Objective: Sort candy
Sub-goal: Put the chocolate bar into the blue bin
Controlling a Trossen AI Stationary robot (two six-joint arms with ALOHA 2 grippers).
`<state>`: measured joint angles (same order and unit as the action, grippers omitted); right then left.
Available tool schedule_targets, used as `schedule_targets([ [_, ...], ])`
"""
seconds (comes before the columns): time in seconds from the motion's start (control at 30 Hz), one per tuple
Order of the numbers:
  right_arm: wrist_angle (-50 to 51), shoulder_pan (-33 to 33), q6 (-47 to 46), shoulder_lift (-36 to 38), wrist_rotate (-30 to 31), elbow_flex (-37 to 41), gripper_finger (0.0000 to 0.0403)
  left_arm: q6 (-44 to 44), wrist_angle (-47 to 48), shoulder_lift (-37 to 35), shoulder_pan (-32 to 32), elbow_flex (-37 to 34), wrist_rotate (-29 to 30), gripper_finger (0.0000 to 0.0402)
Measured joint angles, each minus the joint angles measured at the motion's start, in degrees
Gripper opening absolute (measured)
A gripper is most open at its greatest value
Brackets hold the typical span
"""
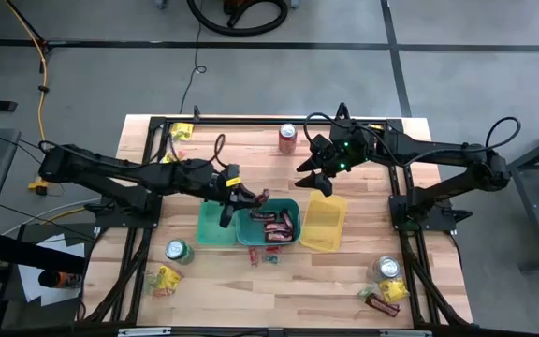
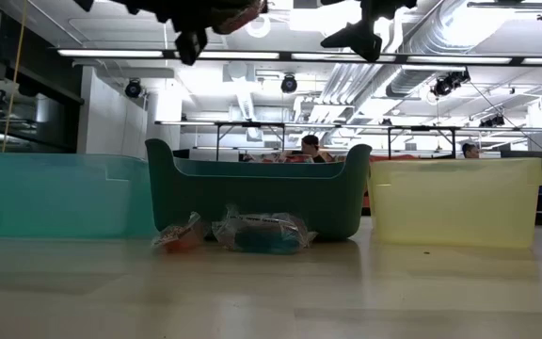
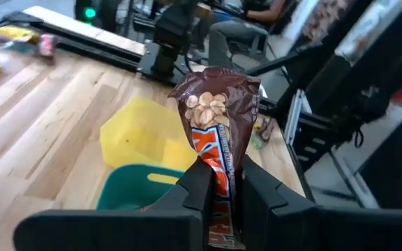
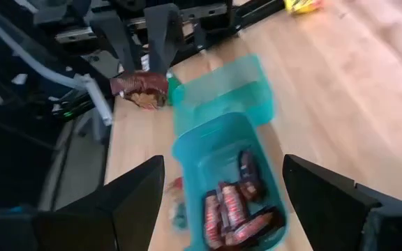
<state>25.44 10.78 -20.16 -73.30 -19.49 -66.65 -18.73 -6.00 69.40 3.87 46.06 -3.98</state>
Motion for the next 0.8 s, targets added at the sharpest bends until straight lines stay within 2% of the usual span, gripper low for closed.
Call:
schedule_targets([
  [0.17, 0.4, -0.1, -0.6, 0.7, -1.4, 0.0, 0.0287, 8.2, 12.0, 3.6, 0.3, 5.5, -1.6, 0.0043],
  [0.3, 0.4, -0.1, -0.6, 2.0, -1.4, 0.0, 0.0287, 14.3, 19.6, 6.2, 1.2, 9.4, -1.6, 0.0084],
  [0.57, 1.3, 0.1, -0.8, 4.3, -1.1, 0.0, 0.0287, 17.9, 24.0, 8.9, 1.6, 13.2, -1.3, 0.0187],
  [0.7, 2.0, 0.1, -1.0, 4.6, -0.5, 0.0, 0.0287, 19.5, 27.4, 7.7, 0.7, 15.6, -0.3, 0.0217],
  [0.8, 3.5, 0.1, -2.1, 4.7, 1.3, 0.0, 0.0287, 19.6, 30.4, 4.9, -2.1, 17.8, 2.7, 0.0222],
])
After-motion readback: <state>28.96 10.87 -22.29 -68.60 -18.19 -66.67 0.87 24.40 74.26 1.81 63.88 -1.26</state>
